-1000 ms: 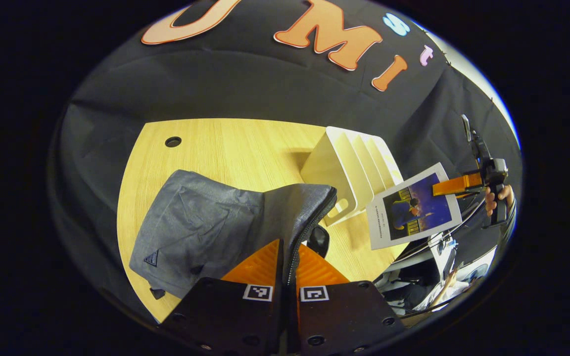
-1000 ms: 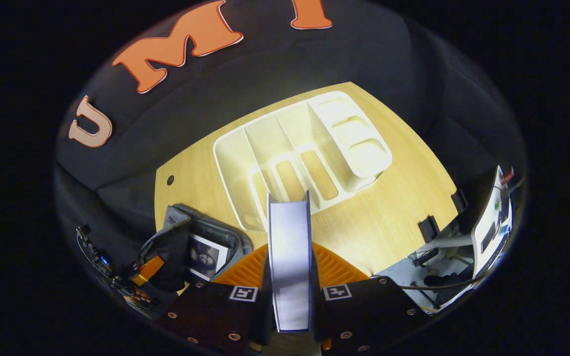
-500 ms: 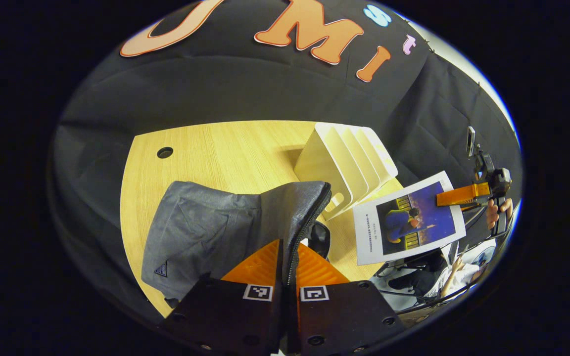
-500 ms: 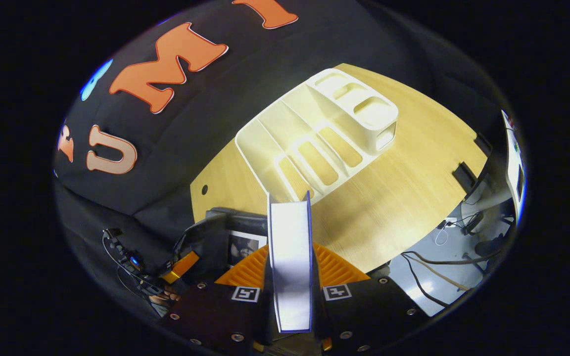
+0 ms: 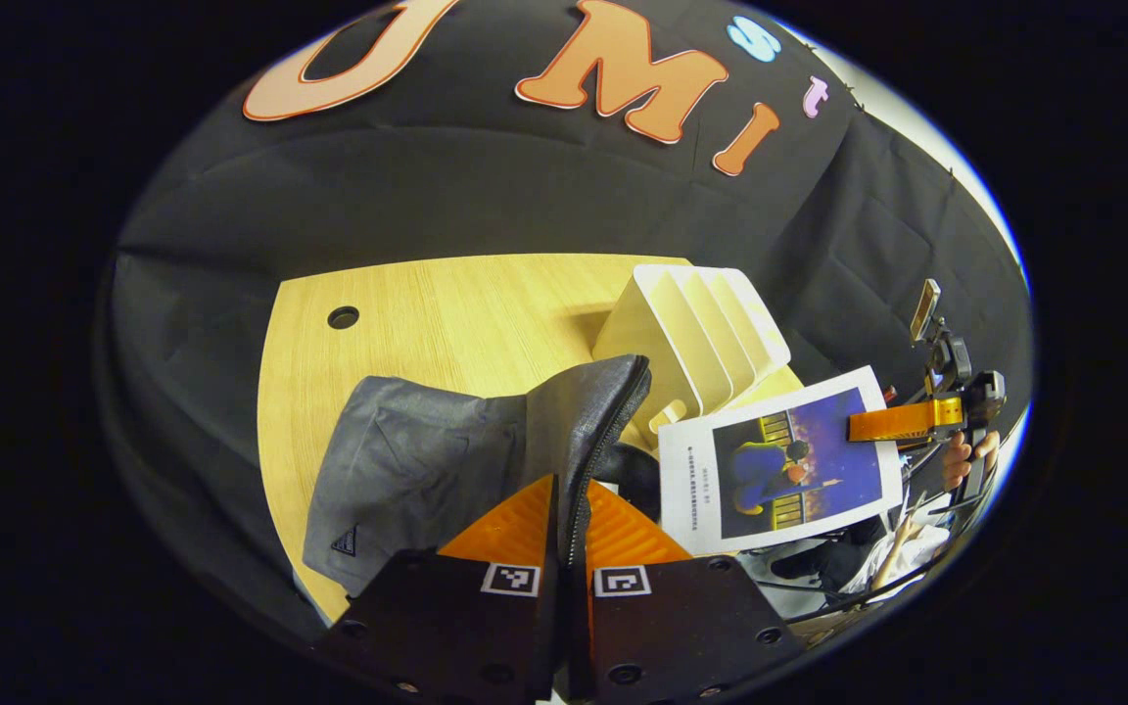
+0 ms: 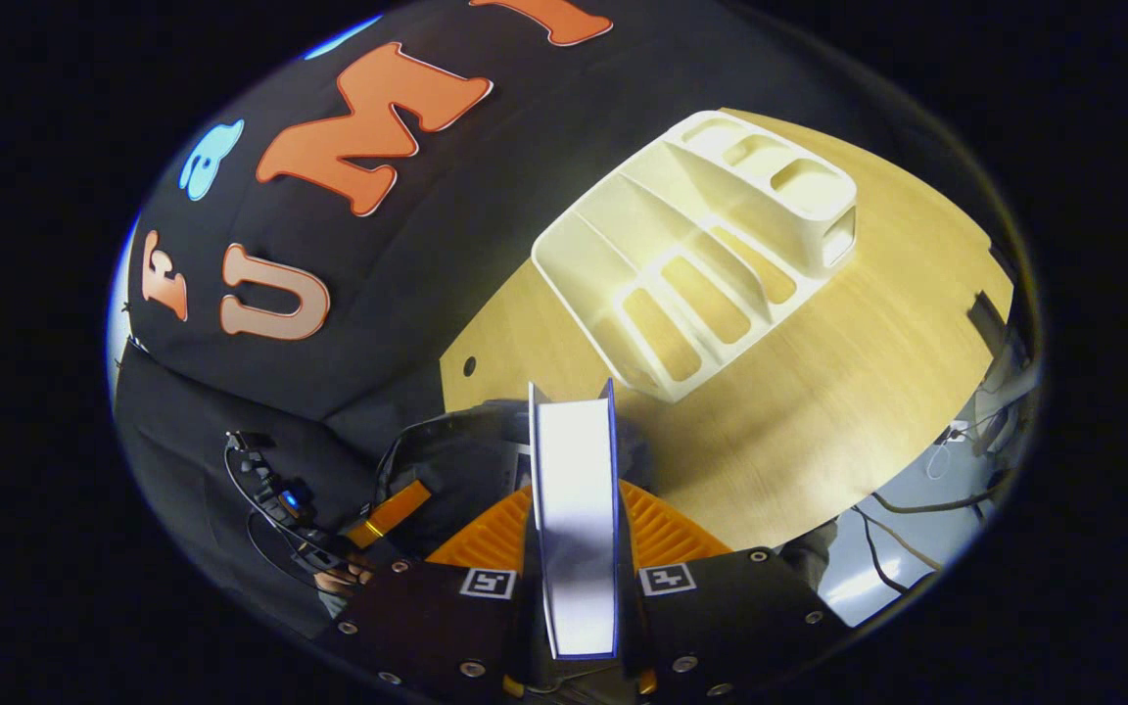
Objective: Open the schoolbag, grab two books from the bookshelf and put them into the schoolbag.
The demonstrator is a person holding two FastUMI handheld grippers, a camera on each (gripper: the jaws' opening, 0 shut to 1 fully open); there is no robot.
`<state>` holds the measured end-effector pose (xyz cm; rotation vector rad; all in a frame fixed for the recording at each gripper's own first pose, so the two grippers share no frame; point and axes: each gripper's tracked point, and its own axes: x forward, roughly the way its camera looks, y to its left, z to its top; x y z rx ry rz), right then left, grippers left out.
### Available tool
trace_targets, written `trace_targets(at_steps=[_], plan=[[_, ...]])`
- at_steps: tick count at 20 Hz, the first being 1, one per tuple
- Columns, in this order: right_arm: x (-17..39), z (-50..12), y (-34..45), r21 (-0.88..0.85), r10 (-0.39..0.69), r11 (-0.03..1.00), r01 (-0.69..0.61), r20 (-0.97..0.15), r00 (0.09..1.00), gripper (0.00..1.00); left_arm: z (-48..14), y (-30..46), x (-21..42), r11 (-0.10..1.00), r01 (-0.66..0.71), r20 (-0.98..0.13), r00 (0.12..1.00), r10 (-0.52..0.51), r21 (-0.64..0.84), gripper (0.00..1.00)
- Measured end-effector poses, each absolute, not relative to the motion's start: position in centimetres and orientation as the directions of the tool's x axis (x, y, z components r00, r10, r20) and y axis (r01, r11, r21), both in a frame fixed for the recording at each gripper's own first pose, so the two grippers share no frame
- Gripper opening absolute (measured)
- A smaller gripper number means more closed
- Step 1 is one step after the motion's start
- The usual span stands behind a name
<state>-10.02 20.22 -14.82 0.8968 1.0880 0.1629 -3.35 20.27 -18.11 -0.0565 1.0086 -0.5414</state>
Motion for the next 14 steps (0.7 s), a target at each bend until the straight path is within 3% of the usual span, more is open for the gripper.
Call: trace_targets(at_steps=[14], plan=[[-7.7, -19.1, 31.0, 0.835, 0.671, 0.466, 0.292, -0.549, 0.499, 0.31, -14.4, 20.3, -1.3, 0.862, 0.424, -0.762, 0.45, -0.466, -0.277, 0.06]])
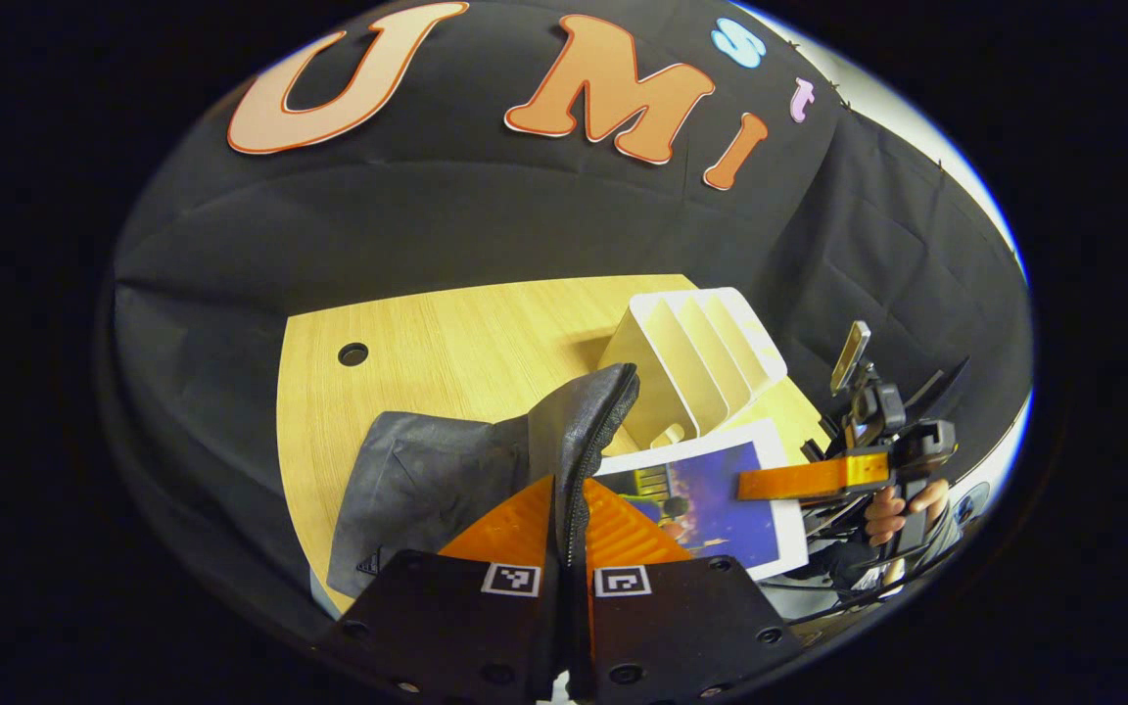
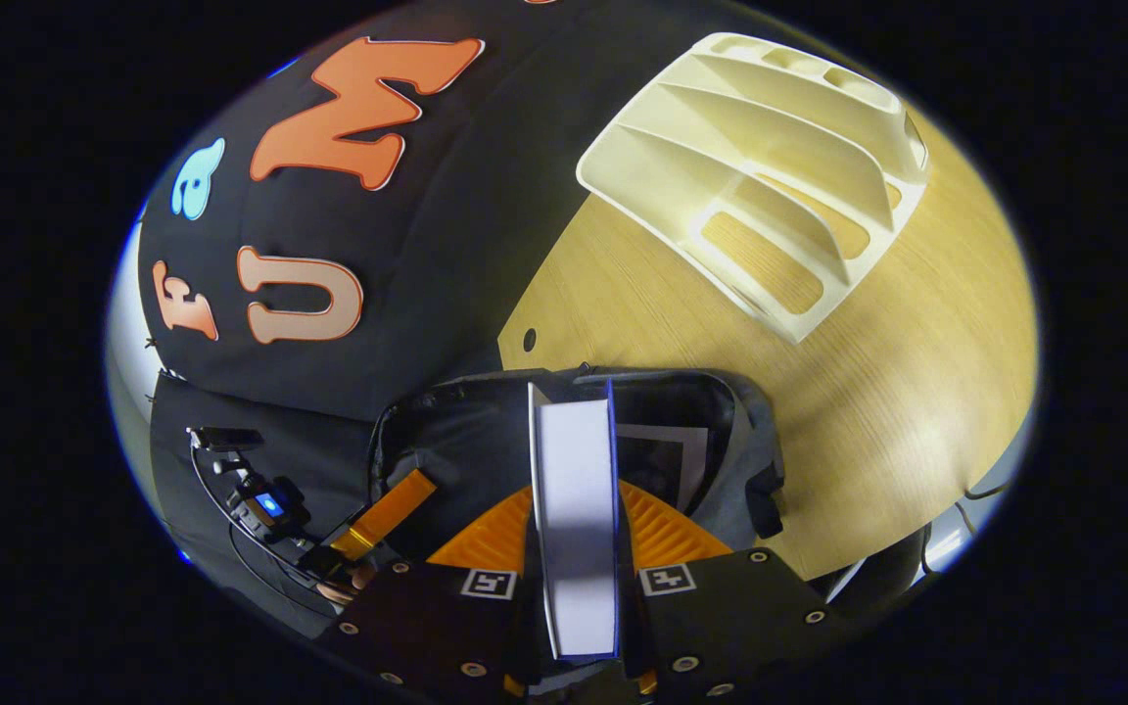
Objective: Open the schoolbag, grab two books from the bookshelf and put them into the schoolbag.
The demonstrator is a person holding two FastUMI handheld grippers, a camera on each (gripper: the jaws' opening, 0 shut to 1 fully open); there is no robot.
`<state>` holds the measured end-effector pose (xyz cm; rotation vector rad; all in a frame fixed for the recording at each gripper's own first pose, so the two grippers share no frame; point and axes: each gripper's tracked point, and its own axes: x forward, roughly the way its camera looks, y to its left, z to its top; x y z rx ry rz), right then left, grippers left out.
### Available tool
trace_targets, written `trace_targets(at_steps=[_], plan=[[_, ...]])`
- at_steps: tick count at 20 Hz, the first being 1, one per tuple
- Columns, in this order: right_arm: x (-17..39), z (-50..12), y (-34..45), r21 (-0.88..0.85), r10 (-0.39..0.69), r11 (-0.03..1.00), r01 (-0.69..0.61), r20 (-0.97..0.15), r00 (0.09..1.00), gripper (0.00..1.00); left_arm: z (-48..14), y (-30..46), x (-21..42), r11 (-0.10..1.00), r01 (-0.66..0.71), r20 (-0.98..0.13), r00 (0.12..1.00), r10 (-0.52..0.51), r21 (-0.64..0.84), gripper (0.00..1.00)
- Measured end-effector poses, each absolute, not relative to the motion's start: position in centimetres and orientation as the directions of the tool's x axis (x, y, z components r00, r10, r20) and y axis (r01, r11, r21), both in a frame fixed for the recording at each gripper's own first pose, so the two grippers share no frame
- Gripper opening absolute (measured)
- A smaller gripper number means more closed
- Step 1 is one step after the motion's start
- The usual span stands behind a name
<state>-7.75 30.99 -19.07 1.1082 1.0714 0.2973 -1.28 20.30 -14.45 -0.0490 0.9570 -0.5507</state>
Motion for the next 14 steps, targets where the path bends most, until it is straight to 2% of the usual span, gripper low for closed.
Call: trace_targets(at_steps=[14], plan=[[-5.1, -23.4, 39.7, 0.893, 0.702, 0.355, 0.277, -0.45, 0.551, 0.3, -13.0, 19.6, -0.5, 0.831, 0.424, -0.706, 0.46, -0.539, -0.359, 0.06]])
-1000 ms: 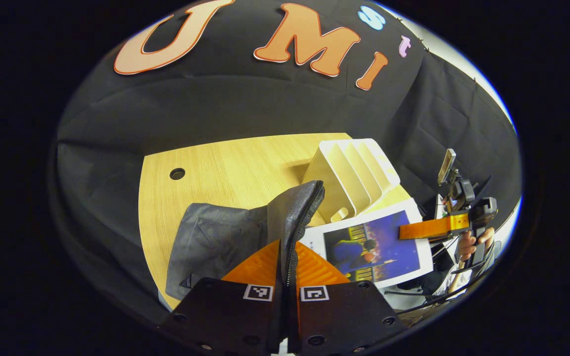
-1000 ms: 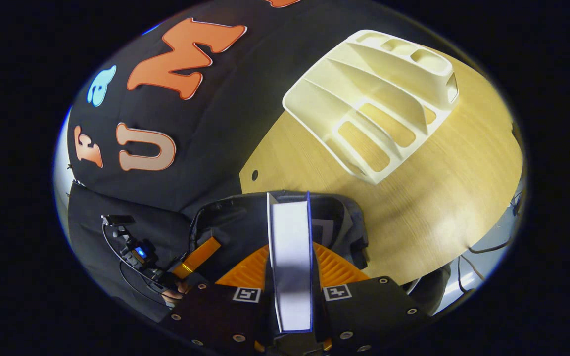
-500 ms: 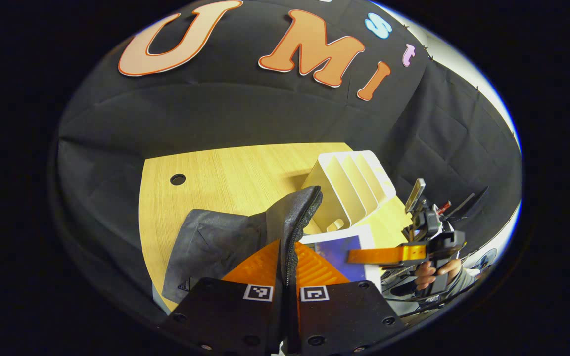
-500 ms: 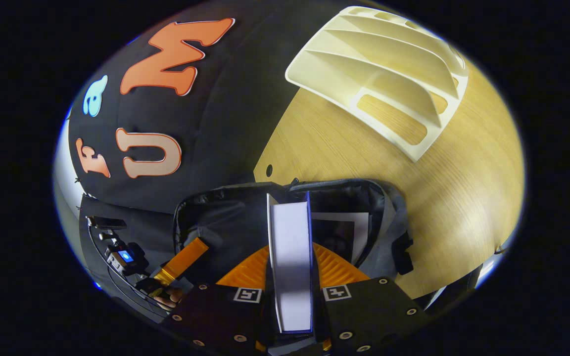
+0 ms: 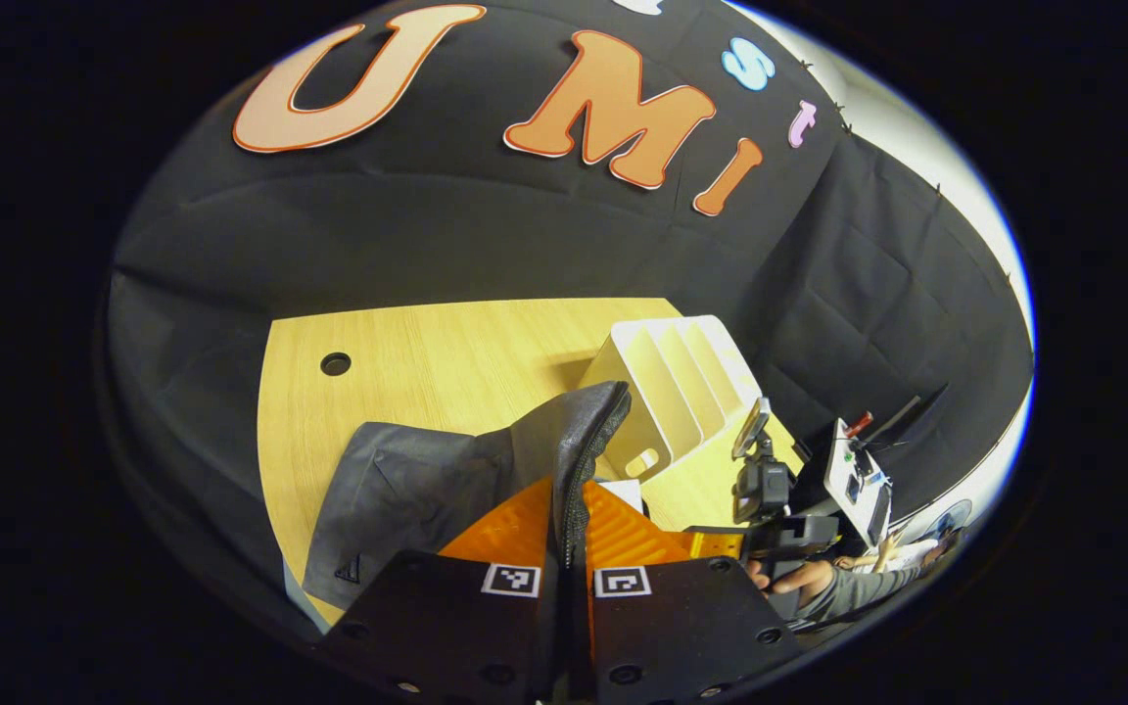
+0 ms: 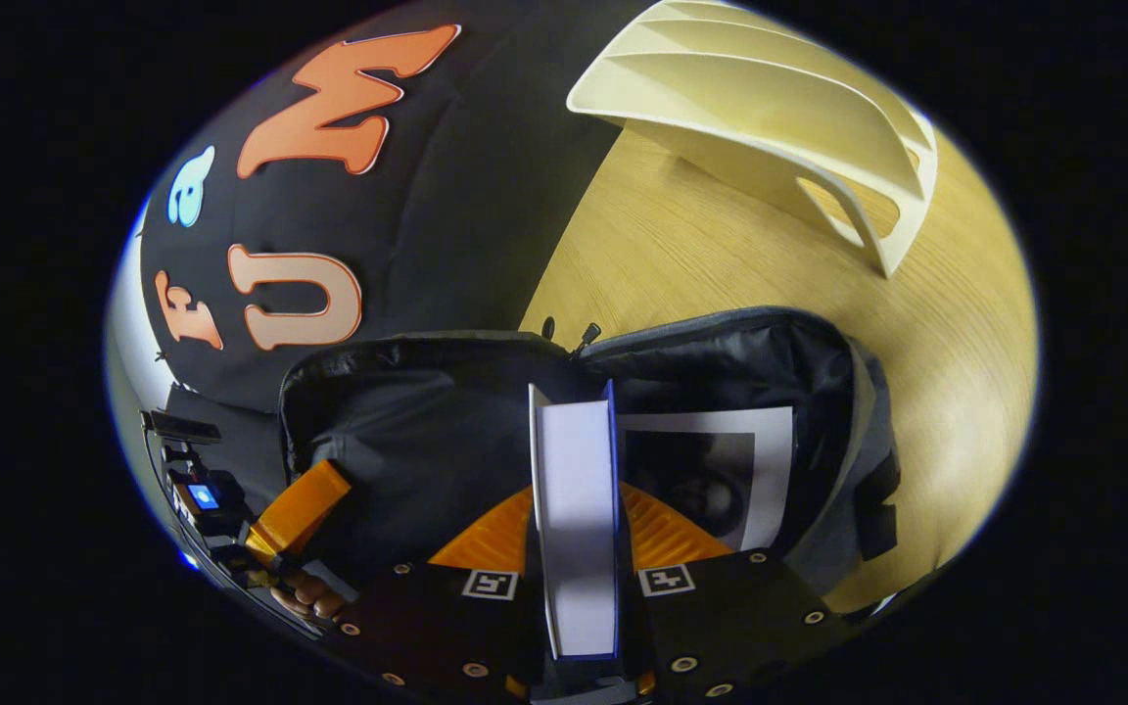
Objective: Open the schoolbag, grab two books from the bookshelf and put them into the schoolbag.
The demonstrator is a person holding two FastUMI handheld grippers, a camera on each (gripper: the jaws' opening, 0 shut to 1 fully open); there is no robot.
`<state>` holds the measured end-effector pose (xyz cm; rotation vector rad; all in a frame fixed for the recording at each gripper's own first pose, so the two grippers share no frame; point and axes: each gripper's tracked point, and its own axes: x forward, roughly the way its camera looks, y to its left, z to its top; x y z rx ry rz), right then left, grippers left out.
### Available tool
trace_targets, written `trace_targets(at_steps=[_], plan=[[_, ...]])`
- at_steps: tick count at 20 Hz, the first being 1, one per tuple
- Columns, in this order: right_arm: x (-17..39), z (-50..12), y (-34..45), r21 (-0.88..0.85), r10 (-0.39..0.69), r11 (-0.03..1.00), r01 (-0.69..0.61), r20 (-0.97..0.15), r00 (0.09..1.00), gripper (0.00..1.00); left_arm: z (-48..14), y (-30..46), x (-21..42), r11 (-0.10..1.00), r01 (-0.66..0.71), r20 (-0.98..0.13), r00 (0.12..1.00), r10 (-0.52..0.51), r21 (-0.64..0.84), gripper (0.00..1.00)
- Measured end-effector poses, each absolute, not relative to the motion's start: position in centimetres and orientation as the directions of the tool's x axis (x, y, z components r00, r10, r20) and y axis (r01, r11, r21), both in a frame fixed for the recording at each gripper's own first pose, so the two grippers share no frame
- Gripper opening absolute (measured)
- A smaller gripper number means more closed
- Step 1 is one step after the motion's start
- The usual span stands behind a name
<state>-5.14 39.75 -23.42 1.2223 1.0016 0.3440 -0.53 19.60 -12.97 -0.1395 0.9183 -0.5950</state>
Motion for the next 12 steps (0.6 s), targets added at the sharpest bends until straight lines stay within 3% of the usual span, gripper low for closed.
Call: trace_targets(at_steps=[7, 12], plan=[[-3.9, -25.0, 42.2, 0.887, 0.691, 0.34, 0.313, -0.462, 0.556, 0.3, -13.0, 18.9, -0.7, 0.816, 0.415, -0.682, 0.46, -0.569, -0.402, 0.06], [-5.2, -25.4, 41.9, 0.818, 0.697, 0.462, 0.344, -0.574, 0.429, 0.42, -13.5, 19.3, -0.5, 0.836, 0.399, -0.683, 0.491, -0.541, -0.376, 0.06]])
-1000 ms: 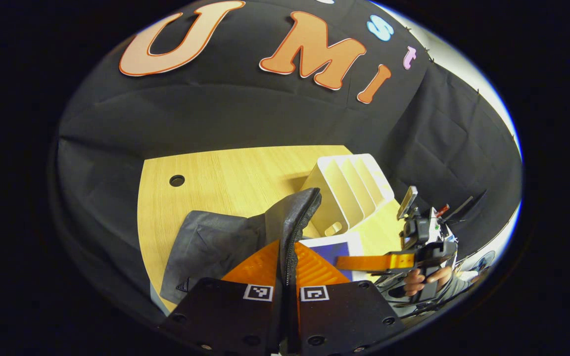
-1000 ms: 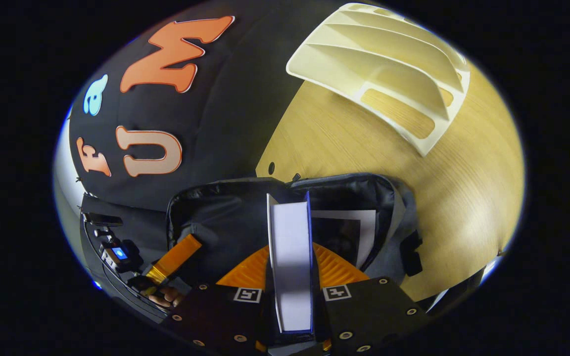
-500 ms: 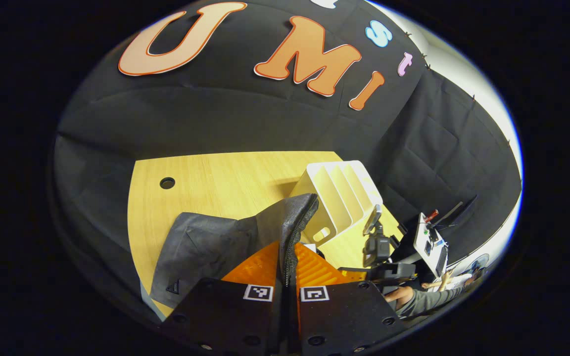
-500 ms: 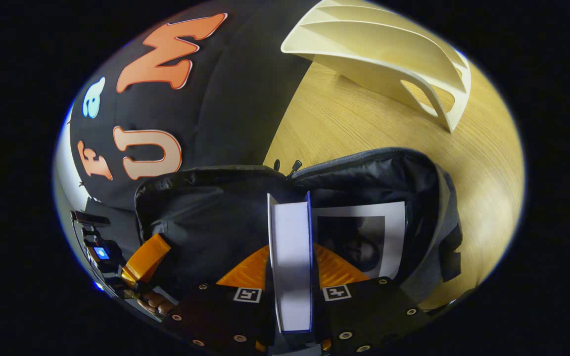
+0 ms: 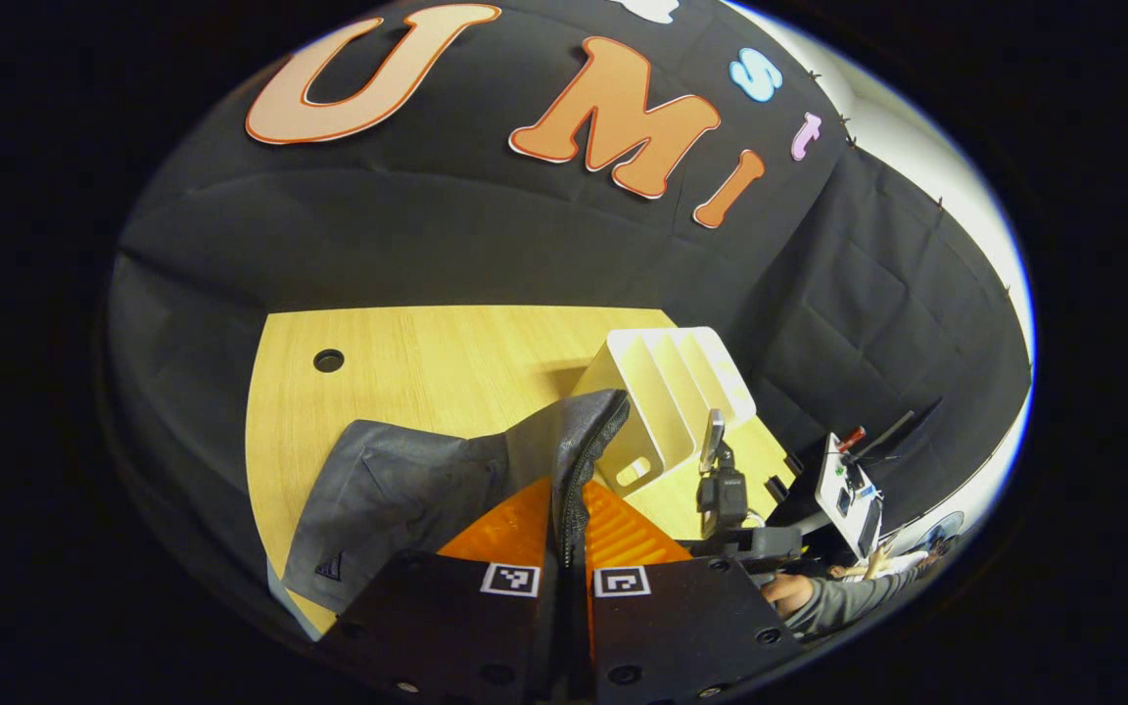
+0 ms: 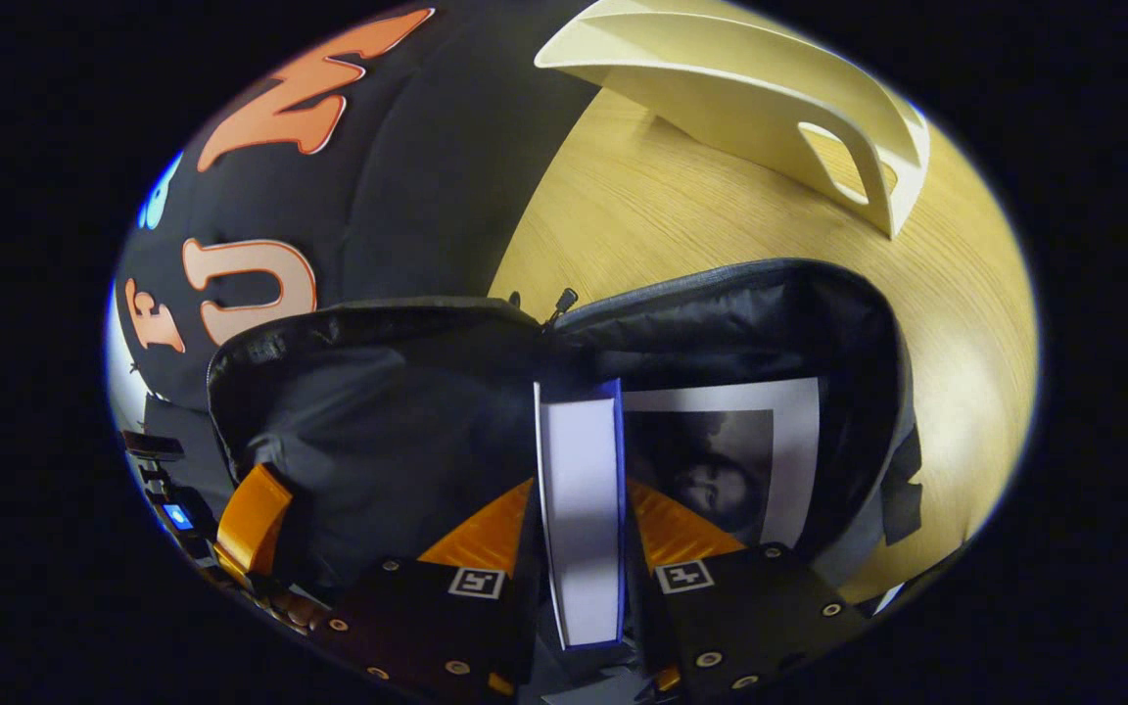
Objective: Open the schoolbag, grab two books from the bookshelf and put them into the schoolbag.
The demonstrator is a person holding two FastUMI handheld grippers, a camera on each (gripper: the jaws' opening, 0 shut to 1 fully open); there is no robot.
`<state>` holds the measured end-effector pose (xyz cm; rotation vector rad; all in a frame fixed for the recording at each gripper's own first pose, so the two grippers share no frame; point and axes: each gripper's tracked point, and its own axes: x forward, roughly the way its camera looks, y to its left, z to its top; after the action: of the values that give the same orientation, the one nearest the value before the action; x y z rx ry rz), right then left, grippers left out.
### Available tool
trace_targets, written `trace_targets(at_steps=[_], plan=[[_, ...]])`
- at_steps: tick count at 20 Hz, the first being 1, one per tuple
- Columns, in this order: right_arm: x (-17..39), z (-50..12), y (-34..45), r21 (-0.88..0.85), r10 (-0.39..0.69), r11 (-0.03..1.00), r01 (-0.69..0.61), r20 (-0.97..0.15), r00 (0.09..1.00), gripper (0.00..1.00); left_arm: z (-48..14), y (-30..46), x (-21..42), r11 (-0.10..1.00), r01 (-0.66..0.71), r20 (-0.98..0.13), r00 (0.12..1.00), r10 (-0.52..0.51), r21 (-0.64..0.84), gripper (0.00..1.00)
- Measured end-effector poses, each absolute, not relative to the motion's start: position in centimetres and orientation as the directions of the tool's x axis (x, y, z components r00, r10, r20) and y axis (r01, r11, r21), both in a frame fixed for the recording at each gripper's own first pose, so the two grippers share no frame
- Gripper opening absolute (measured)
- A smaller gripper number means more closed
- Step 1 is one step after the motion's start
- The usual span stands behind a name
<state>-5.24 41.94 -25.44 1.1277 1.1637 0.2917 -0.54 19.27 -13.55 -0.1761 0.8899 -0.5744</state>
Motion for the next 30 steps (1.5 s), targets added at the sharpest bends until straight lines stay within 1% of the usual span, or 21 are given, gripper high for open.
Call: trace_targets(at_steps=[1, 3, 4, 6, 8, 10, 11, 12, 13, 14, 15, 16, 17, 21, 23, 24, 25, 26, 27, 28, 30], plan=[[-5.7, -25.7, 41.3, 0.799, 0.686, 0.505, 0.325, -0.601, 0.41, 0.43, -13.8, 19.2, -0.6, 0.842, 0.39, -0.686, 0.496, -0.533, -0.373, 0.06], [-6.3, -25.6, 40.2, 0.778, 0.672, 0.558, 0.289, -0.628, 0.393, 0.49, -14.1, 19.0, -0.9, 0.849, 0.373, -0.687, 0.503, -0.525, -0.375, 0.06], [-6.7, -25.2, 39.4, 0.773, 0.669, 0.572, 0.276, -0.633, 0.389, 0.59, -14.3, 18.8, -1.3, 0.851, 0.367, -0.687, 0.506, -0.521, -0.375, 0.06], [-6.5, -23.8, 38.3, 0.786, 0.678, 0.568, 0.245, -0.615, 0.403, 0.7, -14.6, 18.4, -1.8, 0.859, 0.356, -0.693, 0.511, -0.509, -0.369, 0.08], [-6.3, -23.1, 36.4, 0.781, 0.665, 0.586, 0.216, -0.615, 0.423, 0.76, -14.8, 17.8, -2.1, 0.868, 0.335, -0.693, 0.524, -0.495, -0.366, 0.12], [-6.2, -22.6, 34.0, 0.764, 0.644, 0.62, 0.177, -0.625, 0.441, 0.77, -14.7, 16.9, -2.7, 0.878, 0.316, -0.694, 0.538, -0.478, -0.359, 0.19], [-6.1, -22.5, 32.6, 0.752, 0.632, 0.64, 0.157, -0.632, 0.449, 0.77, -14.6, 15.9, -3.1, 0.874, 0.318, -0.686, 0.543, -0.485, -0.367, 0.22], [-6.0, -22.5, 31.2, 0.739, 0.62, 0.659, 0.139, -0.639, 0.454, 0.78, -14.4, 15.0, -3.6, 0.872, 0.32, -0.676, 0.551, -0.489, -0.37, 0.29], [-5.8, -22.4, 29.8, 0.728, 0.612, 0.674, 0.122, -0.643, 0.46, 0.78, -14.2, 14.0, -4.1, 0.869, 0.328, -0.669, 0.554, -0.495, -0.371, 0.34], [-5.9, -22.3, 28.2, 0.719, 0.605, 0.686, 0.109, -0.647, 0.465, 0.79, -14.1, 13.0, -4.2, 0.872, 0.332, -0.661, 0.568, -0.49, -0.361, 0.43], [-5.7, -22.1, 26.8, 0.715, 0.602, 0.692, 0.097, -0.646, 0.469, 0.79, -13.9, 11.9, -4.3, 0.877, 0.33, -0.659, 0.579, -0.48, -0.349, 0.46], [-5.6, -21.8, 25.4, 0.713, 0.599, 0.695, 0.088, -0.643, 0.477, 0.8, -13.8, 10.8, -4.5, 0.879, 0.326, -0.657, 0.585, -0.476, -0.347, 0.52], [-5.4, -21.5, 24.1, 0.712, 0.598, 0.698, 0.075, -0.638, 0.486, 0.8, -13.8, 9.5, -4.7, 0.88, 0.321, -0.652, 0.59, -0.475, -0.351, 0.54], [-4.8, -20.3, 17.8, 0.662, 0.555, 0.749, 0.005, -0.632, 0.541, 0.8, -13.7, 4.7, -5.6, 0.889, 0.308, -0.64, 0.618, -0.457, -0.338, 0.7], [-4.2, -19.2, 14.6, 0.616, 0.522, 0.787, -0.044, -0.625, 0.581, 0.8, -13.4, 2.4, -5.6, 0.896, 0.304, -0.629, 0.639, -0.444, -0.324, 0.81], [-3.7, -18.7, 13.1, 0.585, 0.498, 0.808, -0.065, -0.62, 0.606, 0.81, -13.3, 1.3, -5.6, 0.901, 0.291, -0.626, 0.649, -0.433, -0.321, 0.9], [-3.2, -18.2, 11.6, 0.556, 0.478, 0.827, -0.086, -0.614, 0.628, 0.85, -12.9, 0.1, -5.4, 0.906, 0.278, -0.619, 0.663, -0.422, -0.32, 0.92], [-2.9, -17.7, 10.1, 0.527, 0.454, 0.844, -0.096, -0.609, 0.65, 0.89, -12.8, -1.0, -5.5, 0.91, 0.269, -0.613, 0.674, -0.413, -0.317, 0.98], [-2.5, -17.0, 8.9, 0.511, 0.443, 0.853, -0.11, -0.597, 0.669, 0.91, -12.4, -1.9, -5.5, 0.918, 0.258, -0.607, 0.691, -0.393, -0.3, 0.98], [-2.2, -16.3, 7.5, 0.496, 0.429, 0.861, -0.114, -0.586, 0.688, 0.94, -11.9, -2.8, -5.5, 0.928, 0.254, -0.595, 0.713, -0.371, -0.275, 0.98], [-1.7, -14.8, 5.3, 0.465, 0.409, 0.875, -0.138, -0.557, 0.723, 0.96, -10.7, -4.6, -5.6, 0.939, 0.243, -0.559, 0.756, -0.34, -0.242, 0.98]])
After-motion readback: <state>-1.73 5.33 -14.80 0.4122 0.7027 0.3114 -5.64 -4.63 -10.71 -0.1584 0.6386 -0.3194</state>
